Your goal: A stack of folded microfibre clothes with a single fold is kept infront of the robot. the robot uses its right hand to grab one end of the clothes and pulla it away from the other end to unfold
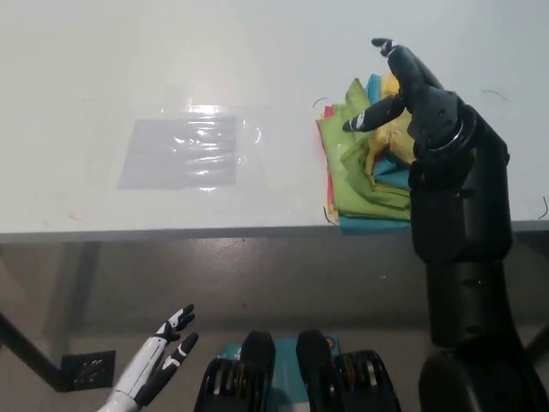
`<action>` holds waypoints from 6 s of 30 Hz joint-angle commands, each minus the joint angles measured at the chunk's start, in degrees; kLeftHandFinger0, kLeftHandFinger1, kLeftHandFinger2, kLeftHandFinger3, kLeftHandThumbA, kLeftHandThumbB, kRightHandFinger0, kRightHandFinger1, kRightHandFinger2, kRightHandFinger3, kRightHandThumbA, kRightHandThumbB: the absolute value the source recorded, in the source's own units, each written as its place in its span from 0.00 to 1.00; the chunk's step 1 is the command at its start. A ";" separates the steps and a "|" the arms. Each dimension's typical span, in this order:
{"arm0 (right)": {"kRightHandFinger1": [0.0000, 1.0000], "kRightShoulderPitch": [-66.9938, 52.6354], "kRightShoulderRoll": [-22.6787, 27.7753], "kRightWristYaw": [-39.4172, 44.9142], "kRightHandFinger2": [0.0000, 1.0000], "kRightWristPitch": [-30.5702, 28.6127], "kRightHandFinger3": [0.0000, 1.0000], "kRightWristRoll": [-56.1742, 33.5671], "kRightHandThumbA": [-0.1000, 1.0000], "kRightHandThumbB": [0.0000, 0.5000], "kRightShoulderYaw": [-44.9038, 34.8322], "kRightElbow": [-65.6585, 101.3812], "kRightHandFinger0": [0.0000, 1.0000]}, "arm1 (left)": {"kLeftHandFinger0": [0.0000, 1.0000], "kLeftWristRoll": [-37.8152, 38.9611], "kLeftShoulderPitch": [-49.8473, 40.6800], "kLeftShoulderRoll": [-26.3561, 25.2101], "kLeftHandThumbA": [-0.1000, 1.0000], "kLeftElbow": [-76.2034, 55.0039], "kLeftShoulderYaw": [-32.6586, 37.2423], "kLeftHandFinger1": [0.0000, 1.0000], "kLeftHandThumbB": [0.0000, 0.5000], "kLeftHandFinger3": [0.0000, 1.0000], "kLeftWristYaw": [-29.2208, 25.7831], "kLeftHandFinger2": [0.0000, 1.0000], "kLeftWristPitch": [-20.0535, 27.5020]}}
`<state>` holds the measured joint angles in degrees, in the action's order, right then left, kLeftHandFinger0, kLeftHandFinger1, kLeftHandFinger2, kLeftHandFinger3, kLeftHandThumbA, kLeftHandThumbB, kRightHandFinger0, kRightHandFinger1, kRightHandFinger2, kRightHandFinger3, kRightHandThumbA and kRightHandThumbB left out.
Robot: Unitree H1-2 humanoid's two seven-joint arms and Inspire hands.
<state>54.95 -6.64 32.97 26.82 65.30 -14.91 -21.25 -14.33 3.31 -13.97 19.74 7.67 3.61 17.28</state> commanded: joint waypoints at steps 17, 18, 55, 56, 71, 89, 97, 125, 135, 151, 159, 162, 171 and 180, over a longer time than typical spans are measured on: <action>1.00 -1.40 -0.35 -3.47 1.00 0.11 1.00 4.55 1.00 1.00 0.73 -8.88 1.00 | 1.00 -0.86 2.07 -1.35 1.00 -2.06 -0.10 1.00 1.00 1.00 0.76 1.00 -0.41; 1.00 -1.40 -0.40 -3.82 1.00 0.11 1.00 4.41 1.00 1.00 0.58 -9.54 1.00 | 1.00 -1.13 2.26 -1.43 1.00 -1.98 -0.12 1.00 1.00 1.00 0.60 1.00 -0.37; 0.29 -2.30 3.62 -43.04 0.75 -9.95 0.42 -21.81 0.00 0.50 3.71 -9.99 0.00 | 1.00 -1.64 4.90 -1.42 1.00 -1.18 -0.24 1.00 1.00 1.00 0.62 1.00 -0.51; 0.34 -2.39 3.75 -44.02 0.83 -10.82 0.40 -22.70 0.00 0.46 3.78 -9.94 0.00 | 1.00 -1.64 4.85 -1.34 1.00 -1.14 -0.26 1.00 1.00 1.00 0.55 1.00 -0.52; 0.09 -10.76 -2.55 -62.90 0.59 -45.41 0.70 -57.64 0.00 0.17 -20.67 0.30 0.04 | 1.00 -0.40 3.08 -1.16 1.00 0.25 -1.32 1.00 1.00 1.00 -0.35 1.00 0.74; 0.73 -16.54 3.39 -45.07 1.00 -48.68 1.00 -74.34 0.46 0.37 -30.44 -8.89 0.62 | 1.00 -0.92 -0.58 -0.86 1.00 2.60 -1.67 1.00 1.00 1.00 -2.16 1.00 2.84; 1.00 -20.93 7.88 -35.86 1.00 -45.89 1.00 -69.42 1.00 0.71 -21.51 -11.21 1.00 | 1.00 -1.58 -0.79 -0.93 1.00 2.82 -1.59 1.00 1.00 1.00 -2.59 1.00 3.73; 1.00 -15.29 23.02 -41.92 1.00 -20.96 1.00 -48.44 1.00 0.86 -3.86 50.54 1.00 | 1.00 -1.38 -0.74 -1.81 1.00 1.54 -2.06 1.00 1.00 1.00 -0.89 1.00 2.55; 1.00 -8.26 28.82 -38.81 1.00 -19.42 1.00 -51.59 1.00 0.76 -5.94 75.68 1.00 | 1.00 -2.31 -0.94 -2.48 1.00 1.68 -1.65 1.00 1.00 1.00 -0.52 1.00 1.52; 1.00 -26.94 20.64 -35.28 1.00 -18.15 1.00 -50.56 1.00 0.66 4.02 70.88 1.00 | 1.00 -4.04 -1.61 -3.10 1.00 0.94 0.10 1.00 1.00 1.00 0.47 1.00 0.45; 1.00 -51.19 12.93 -36.39 1.00 -36.21 1.00 -50.10 1.00 0.75 18.21 68.31 1.00 | 1.00 -0.81 -0.07 -2.59 1.00 2.61 -0.78 1.00 1.00 1.00 -0.12 1.00 4.11; 1.00 -57.99 12.95 -35.44 1.00 -42.62 1.00 -52.77 1.00 0.65 23.92 64.82 1.00 | 1.00 -0.09 -0.12 -2.42 1.00 2.94 -1.10 1.00 1.00 1.00 -0.32 1.00 5.10; 1.00 -69.07 12.66 -39.64 1.00 -53.75 1.00 -47.82 1.00 0.68 28.98 44.44 1.00 | 1.00 3.96 1.59 -1.20 1.00 4.95 -1.51 1.00 1.00 1.00 -0.44 1.00 9.65; 1.00 -65.70 13.11 -37.28 1.00 -53.75 1.00 -54.29 1.00 0.62 29.44 24.67 1.00 | 1.00 5.40 2.04 -0.31 1.00 3.95 -1.58 1.00 1.00 1.00 -0.78 1.00 9.65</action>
<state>-12.96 6.24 -4.53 -15.57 14.47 13.51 14.33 -13.63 3.52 -14.45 24.76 7.32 3.61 20.58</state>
